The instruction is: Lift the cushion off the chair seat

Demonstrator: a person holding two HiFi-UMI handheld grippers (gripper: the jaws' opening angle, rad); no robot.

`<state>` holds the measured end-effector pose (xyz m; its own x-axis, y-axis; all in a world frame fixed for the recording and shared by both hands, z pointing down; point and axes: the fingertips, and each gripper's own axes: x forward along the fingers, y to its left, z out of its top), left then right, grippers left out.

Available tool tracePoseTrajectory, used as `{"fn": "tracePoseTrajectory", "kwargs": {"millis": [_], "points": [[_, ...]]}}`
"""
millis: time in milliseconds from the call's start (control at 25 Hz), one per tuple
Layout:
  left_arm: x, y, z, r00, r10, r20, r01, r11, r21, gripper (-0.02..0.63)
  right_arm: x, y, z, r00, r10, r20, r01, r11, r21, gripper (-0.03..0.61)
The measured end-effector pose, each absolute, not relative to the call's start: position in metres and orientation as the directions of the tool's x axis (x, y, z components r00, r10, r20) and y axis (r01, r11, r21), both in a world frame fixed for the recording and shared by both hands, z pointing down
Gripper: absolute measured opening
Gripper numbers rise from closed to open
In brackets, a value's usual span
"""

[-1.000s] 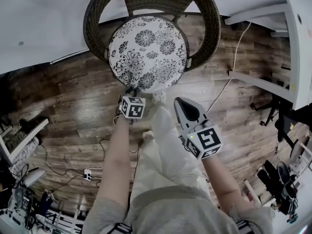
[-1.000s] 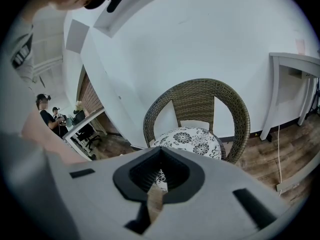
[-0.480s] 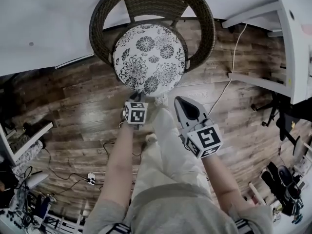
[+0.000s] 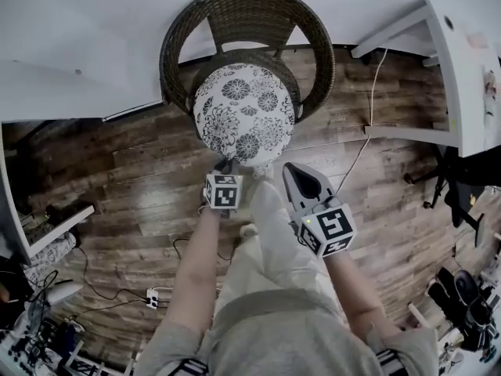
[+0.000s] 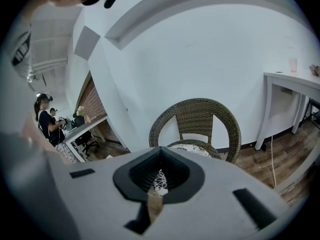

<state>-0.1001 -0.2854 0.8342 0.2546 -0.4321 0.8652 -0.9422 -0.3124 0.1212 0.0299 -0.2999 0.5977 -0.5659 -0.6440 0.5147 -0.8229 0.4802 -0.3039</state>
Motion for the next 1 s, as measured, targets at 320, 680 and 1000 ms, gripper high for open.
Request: {"fn": "tracePoseTrajectory", "kwargs": {"millis": [320,680,1000], "points": [[-0.098,-0.274,0.792,0.256,-0.476,0.841,-0.946,-0.303,0.116,0.048,0.039,-0.279,0.564,-0.556,-0.671,0.491,-0.830,0.483,-0.279,0.003],[-0.098,-0.248,0.733,0.266,-0.536,0.801,-0.947,-0.299,0.115,0.048,0.032,-0.243,0.520,-0.566,-0.689,0.453,-0.823,0.511,-0.250,0.003],[-0.099,-0.221,0.690,0.272,-0.577,0.770,-0.946,-0.308,0.103,0.048,0.027,-0.211,0.482,-0.584,-0.704,0.405,-0.808,0.550,-0.209,0.003]]}}
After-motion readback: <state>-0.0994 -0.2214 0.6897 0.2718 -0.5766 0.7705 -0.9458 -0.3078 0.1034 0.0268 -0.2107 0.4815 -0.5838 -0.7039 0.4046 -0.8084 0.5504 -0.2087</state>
